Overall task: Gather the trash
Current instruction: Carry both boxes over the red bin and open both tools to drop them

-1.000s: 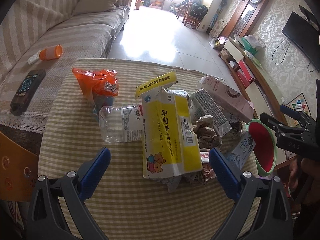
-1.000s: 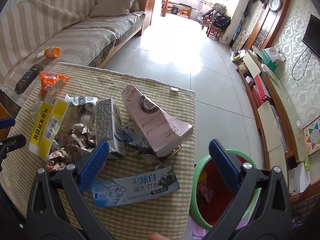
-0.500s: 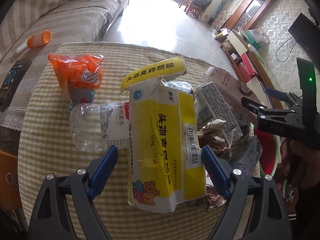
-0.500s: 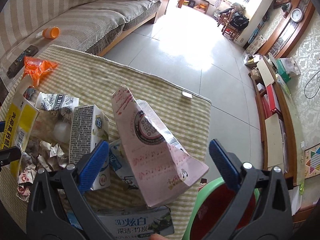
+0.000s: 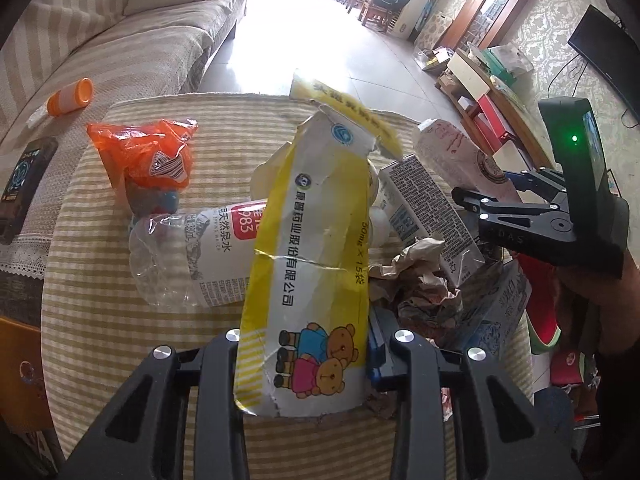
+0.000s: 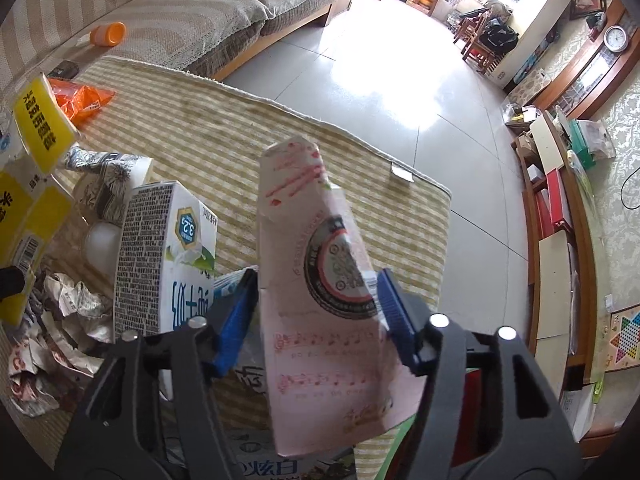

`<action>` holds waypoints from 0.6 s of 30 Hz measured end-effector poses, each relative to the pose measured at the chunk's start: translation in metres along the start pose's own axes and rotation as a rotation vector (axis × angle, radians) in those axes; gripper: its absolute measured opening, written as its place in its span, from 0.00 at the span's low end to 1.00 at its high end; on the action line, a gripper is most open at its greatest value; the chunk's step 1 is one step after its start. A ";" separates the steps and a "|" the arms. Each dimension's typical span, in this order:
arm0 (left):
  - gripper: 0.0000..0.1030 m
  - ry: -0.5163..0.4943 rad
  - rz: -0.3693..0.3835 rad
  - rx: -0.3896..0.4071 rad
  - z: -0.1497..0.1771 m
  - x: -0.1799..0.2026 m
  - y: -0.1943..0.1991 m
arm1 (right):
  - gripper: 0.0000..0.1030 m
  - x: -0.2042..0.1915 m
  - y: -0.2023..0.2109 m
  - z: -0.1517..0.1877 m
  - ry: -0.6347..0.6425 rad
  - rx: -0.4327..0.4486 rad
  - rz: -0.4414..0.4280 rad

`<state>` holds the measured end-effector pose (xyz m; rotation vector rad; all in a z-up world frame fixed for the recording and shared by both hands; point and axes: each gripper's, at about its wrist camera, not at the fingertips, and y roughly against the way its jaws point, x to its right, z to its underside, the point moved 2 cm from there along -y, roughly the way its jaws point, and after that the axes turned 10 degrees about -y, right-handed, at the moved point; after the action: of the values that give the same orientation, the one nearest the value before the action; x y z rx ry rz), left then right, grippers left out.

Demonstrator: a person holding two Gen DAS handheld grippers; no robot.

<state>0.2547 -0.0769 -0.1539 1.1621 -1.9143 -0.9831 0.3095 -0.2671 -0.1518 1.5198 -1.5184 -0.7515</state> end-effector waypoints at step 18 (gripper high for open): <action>0.29 -0.022 -0.007 0.166 0.000 0.009 0.072 | 0.43 0.007 0.104 0.005 -0.093 0.182 -0.062</action>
<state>0.2230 -0.0622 -0.0907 1.2565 -2.0421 -0.8564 0.2553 -0.2659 -0.0626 1.6928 -1.6522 -0.7453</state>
